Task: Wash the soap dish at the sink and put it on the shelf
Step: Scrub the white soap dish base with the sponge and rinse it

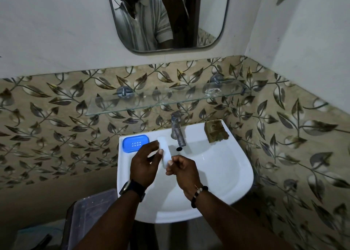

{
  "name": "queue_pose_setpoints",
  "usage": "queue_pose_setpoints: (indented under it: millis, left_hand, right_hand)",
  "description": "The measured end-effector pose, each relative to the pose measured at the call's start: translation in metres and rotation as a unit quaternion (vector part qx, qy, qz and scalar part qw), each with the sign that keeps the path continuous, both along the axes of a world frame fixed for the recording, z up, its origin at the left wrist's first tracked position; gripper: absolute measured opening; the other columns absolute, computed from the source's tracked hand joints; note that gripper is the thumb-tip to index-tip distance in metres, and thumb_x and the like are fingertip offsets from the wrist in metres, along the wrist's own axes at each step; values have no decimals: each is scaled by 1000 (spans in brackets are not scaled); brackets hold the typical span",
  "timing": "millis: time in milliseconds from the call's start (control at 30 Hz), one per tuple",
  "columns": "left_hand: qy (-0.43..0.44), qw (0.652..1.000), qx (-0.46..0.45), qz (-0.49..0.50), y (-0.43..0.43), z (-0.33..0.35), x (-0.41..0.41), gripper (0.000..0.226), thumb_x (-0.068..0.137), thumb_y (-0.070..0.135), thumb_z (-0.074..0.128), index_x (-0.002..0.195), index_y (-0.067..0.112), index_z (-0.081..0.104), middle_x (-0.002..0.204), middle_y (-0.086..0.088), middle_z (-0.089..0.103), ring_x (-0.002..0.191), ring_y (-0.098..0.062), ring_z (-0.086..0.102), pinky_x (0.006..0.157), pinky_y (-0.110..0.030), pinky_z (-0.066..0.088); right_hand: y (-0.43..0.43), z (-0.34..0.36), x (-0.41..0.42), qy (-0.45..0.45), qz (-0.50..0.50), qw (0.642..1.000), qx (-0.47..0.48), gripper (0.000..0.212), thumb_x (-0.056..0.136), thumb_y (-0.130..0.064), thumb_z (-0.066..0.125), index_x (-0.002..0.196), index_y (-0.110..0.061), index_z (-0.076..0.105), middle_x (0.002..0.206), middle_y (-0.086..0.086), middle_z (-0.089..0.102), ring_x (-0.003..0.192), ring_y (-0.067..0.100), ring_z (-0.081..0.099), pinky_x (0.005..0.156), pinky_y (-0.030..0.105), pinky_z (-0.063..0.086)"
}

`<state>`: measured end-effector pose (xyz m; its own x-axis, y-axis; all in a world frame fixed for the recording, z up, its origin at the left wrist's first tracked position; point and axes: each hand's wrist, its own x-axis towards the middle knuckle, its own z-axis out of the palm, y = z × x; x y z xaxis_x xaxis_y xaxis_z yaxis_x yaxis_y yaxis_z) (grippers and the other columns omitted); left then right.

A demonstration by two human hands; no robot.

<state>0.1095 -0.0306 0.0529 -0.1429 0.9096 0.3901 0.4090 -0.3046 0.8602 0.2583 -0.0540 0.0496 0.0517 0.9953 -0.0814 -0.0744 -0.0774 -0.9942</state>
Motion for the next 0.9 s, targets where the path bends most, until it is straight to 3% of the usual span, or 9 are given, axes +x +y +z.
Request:
queue_pose_setpoints:
  millis: [67, 133, 200, 300, 367, 533, 700, 833, 900]
  left_hand:
    - [-167, 982, -80, 32, 2, 0, -1, 27, 90, 32, 70, 114, 20, 72, 111, 3, 72, 99, -8, 70, 83, -22, 55]
    - [-341, 930, -132, 29, 5, 2, -5, 26, 95, 25, 67, 113, 7, 71, 104, -10, 73, 92, -22, 72, 80, -30, 60]
    - [-412, 895, -167, 35, 6, 4, -12, 26, 96, 27, 65, 108, 4, 72, 94, -12, 75, 81, -23, 73, 71, -28, 61]
    - [-436, 871, -227, 21, 3, 3, -20, 27, 96, 28, 66, 105, 4, 73, 94, -15, 77, 75, -23, 74, 65, -28, 61]
    - [-445, 861, -247, 3, 1, -4, -24, 25, 95, 19, 67, 108, -2, 71, 103, -20, 76, 80, -26, 74, 67, -30, 62]
    - [-472, 844, -255, -24, -10, -12, -32, 14, 89, 8, 70, 100, 6, 78, 107, -18, 76, 85, -30, 75, 71, -35, 62]
    - [-458, 846, -271, -38, -16, -11, -31, 13, 92, 14, 69, 96, 12, 81, 105, -13, 77, 88, -29, 75, 77, -40, 63]
    - [-448, 853, -266, -35, -15, -10, -26, 14, 92, 12, 69, 101, 5, 77, 106, -17, 76, 89, -28, 75, 76, -40, 63]
    - [-461, 848, -260, -26, -14, -12, -21, 14, 91, 8, 69, 102, 2, 75, 102, -17, 77, 83, -26, 75, 73, -39, 63]
  right_hand:
    - [5, 3, 12, -89, 32, 995, 28, 8, 92, -10, 67, 85, -13, 68, 78, 9, 69, 66, 19, 66, 75, 45, 60]
    - [9, 8, 26, -196, 78, 974, 85, 8, 91, -8, 66, 84, -12, 67, 79, 7, 67, 66, 21, 65, 71, 40, 57]
    - [13, 16, 38, -318, 131, 923, 175, 8, 91, -8, 65, 83, -7, 67, 82, 7, 64, 71, 23, 63, 69, 35, 51]
    - [17, 25, 50, -413, 190, 860, 230, 8, 89, -8, 62, 86, -5, 69, 91, 8, 66, 86, 24, 61, 78, 36, 49]
    - [20, 26, 54, -431, 215, 845, 233, 9, 89, -9, 62, 85, -7, 70, 98, 4, 64, 91, 21, 61, 83, 35, 49]
    - [25, 15, 61, -429, 212, 857, 192, 9, 88, -20, 61, 86, -23, 69, 121, -15, 48, 89, 11, 61, 80, 30, 54]
    - [24, 2, 61, -447, 207, 847, 199, 11, 88, -15, 65, 91, -25, 65, 120, -18, 45, 100, 11, 60, 80, 31, 56]
    - [27, 7, 69, -452, 199, 845, 207, 14, 87, -14, 64, 95, -25, 67, 124, -19, 46, 103, 10, 57, 81, 21, 46]
    - [29, 13, 75, -450, 188, 843, 229, 29, 88, -9, 61, 111, -26, 66, 131, -16, 45, 108, 6, 55, 86, 14, 42]
